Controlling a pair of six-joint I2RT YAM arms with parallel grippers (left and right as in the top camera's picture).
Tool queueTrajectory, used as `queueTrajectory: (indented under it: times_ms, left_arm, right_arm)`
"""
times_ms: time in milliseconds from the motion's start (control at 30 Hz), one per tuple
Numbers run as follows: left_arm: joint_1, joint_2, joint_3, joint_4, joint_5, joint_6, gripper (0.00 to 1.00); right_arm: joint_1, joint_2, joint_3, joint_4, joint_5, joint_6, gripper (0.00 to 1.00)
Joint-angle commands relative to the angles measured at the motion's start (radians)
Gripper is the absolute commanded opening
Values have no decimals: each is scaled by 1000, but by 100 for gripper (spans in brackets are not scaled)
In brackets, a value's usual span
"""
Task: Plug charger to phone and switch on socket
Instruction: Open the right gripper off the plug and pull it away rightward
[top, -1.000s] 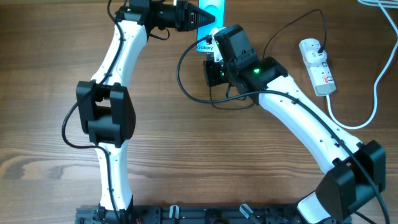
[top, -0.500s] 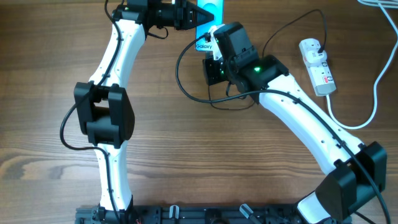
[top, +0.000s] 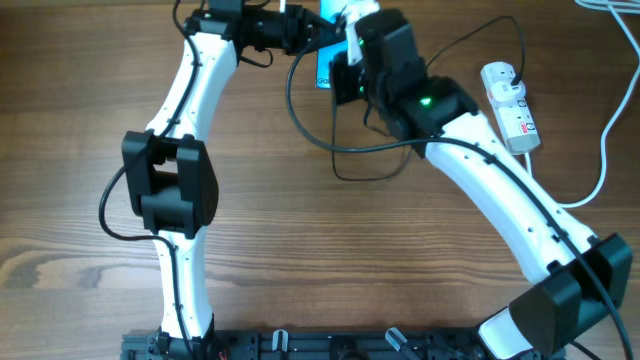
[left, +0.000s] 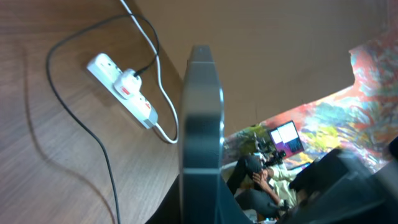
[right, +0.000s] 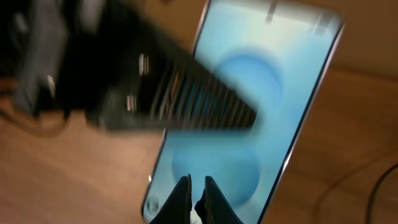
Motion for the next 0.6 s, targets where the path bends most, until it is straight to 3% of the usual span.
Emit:
queueTrajectory:
  times_ms: [0,233,267,300,400,567]
  left_arm:
    - [-9,-19,1,3,62,12,4]
    - [-6,-19,1,3,11,11,4]
    - [-6,-19,1,3,-16,9,4]
    - [-6,-19,1,2,-48,6,4]
    - [-6,-19,1,-80,-223,-26,4]
    - [-8,-19,1,-212,-396,-97,4]
  right_arm:
    - [-2,-11,18,1,48,-16,9]
    - [-2,-58,18,-60,48,21,27]
    - [-2,-76,18,-69,49,28,32]
    - [-2,-100,18,-84,60,50,48]
    - [-22,-150,18,-175,145,159,70]
    - [-139,-154,18,-316,149,324,82]
